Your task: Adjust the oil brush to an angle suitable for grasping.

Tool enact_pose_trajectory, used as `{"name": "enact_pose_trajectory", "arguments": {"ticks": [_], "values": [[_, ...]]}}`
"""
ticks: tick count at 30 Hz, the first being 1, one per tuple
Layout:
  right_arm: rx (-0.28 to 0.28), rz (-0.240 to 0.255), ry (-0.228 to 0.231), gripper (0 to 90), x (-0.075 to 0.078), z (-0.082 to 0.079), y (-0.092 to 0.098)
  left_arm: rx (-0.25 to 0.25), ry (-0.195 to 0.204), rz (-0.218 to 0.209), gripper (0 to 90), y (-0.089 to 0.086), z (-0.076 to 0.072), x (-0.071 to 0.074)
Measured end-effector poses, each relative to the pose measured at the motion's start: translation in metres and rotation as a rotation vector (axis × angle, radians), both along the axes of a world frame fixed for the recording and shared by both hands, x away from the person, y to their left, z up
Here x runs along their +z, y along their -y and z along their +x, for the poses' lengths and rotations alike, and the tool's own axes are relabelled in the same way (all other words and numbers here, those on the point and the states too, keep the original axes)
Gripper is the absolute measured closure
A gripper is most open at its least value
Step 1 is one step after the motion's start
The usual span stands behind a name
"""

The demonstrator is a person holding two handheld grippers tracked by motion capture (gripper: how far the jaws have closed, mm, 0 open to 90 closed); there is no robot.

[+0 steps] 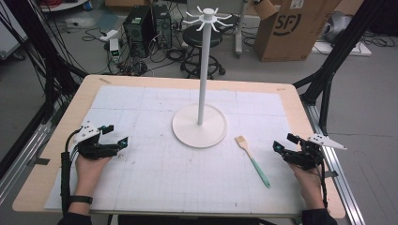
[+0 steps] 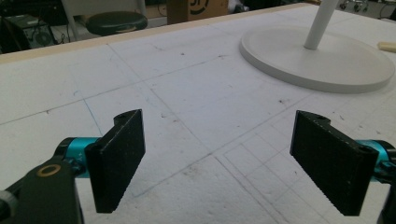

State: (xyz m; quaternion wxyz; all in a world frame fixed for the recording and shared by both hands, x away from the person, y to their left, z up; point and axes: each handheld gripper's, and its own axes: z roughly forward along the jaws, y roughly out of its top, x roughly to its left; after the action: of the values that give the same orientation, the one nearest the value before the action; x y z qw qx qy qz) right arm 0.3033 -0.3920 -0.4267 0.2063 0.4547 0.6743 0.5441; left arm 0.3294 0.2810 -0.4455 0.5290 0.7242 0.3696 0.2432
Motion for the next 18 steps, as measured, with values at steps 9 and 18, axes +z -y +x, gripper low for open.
{"name": "enact_pose_trajectory", "arguments": {"ticks": [9, 18], "values": [[-0.014, 0.003, -0.018, 15.9, 0.001, 0.000, 0.000, -0.019, 0.006, -0.020, 19.5, 0.000, -0.001, 0.001], [0.007, -0.070, -0.060, 16.5, 0.003, -0.010, -0.016, -0.023, 0.007, -0.019, 19.4, 0.000, -0.001, 0.002]]}}
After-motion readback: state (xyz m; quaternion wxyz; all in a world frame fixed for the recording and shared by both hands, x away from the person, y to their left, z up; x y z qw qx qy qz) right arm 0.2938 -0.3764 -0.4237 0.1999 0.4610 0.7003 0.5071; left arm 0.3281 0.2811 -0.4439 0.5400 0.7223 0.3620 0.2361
